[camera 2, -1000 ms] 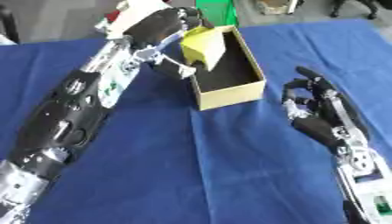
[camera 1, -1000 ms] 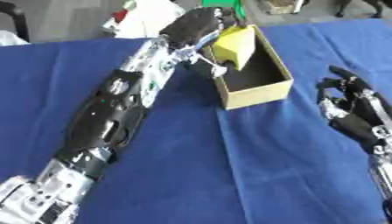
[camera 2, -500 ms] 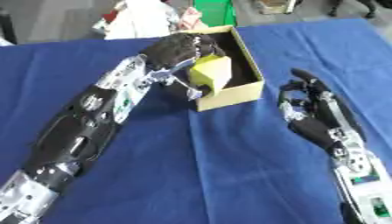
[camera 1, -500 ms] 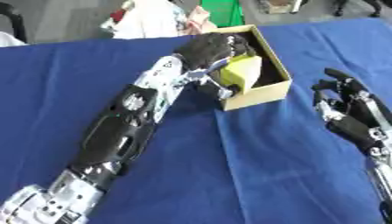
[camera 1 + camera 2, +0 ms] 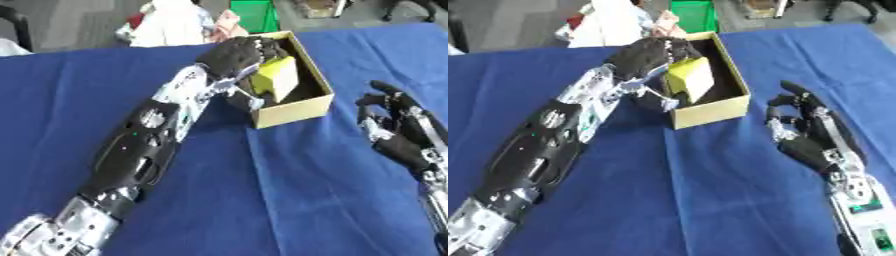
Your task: Pick up objects on the table and place them in the box.
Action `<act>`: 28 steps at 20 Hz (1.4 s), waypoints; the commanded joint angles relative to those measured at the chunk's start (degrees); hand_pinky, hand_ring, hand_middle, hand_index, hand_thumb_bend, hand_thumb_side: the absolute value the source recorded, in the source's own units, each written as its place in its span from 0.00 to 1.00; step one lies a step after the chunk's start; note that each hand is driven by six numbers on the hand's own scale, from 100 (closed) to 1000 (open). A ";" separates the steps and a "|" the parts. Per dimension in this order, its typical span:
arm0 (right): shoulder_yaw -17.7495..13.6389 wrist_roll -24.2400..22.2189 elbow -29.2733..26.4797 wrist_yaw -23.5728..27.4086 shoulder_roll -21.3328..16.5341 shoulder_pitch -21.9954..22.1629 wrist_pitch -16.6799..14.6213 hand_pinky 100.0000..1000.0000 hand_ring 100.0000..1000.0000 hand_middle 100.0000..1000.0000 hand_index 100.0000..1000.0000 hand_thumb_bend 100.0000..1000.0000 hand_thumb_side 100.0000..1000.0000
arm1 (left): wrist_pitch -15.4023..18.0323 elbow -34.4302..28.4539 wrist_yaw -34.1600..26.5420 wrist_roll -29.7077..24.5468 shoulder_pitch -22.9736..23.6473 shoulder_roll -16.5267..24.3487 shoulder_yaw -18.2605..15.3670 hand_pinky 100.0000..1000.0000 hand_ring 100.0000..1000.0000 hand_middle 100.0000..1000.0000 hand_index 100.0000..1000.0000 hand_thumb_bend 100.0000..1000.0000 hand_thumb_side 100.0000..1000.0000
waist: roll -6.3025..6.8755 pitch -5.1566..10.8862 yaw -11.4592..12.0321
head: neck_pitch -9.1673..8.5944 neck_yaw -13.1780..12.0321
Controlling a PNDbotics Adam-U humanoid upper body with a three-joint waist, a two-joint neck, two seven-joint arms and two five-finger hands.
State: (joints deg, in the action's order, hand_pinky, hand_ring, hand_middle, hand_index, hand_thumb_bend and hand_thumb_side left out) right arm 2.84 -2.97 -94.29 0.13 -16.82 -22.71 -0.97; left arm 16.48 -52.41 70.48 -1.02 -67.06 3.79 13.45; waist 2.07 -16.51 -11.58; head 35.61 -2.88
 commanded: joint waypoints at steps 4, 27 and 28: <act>-0.18 -0.21 -0.68 -0.08 -0.41 -0.85 -0.12 0.72 0.96 0.64 0.93 0.00 0.16 | -4.00 -0.73 0.00 1.37 -1.38 0.76 -0.83 0.76 0.89 0.84 0.92 0.37 0.14 | -0.32 1.51 0.06 | -0.78 -0.02; -3.88 3.67 -2.87 -0.16 -1.78 1.27 -1.03 0.72 0.97 0.65 0.92 0.00 0.19 | -2.95 -19.29 -15.83 11.48 10.61 13.71 -7.24 0.67 0.95 0.67 0.83 0.00 0.16 | -1.60 2.37 7.46 | 1.12 3.28; -4.21 4.10 -3.32 -0.14 -1.87 1.55 -1.16 0.73 0.97 0.65 0.92 0.00 0.20 | -3.12 -20.86 -16.80 12.45 12.14 14.85 -7.44 0.67 0.96 0.66 0.83 0.00 0.16 | -1.67 2.31 8.06 | 1.29 3.21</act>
State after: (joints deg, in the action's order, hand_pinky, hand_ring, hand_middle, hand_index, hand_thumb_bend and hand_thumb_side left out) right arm -0.57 0.54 -95.81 0.13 -17.09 -20.69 -1.95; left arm 13.23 -70.52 54.97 10.18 -54.06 16.06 6.82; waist 0.57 -15.38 -3.16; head 36.40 0.13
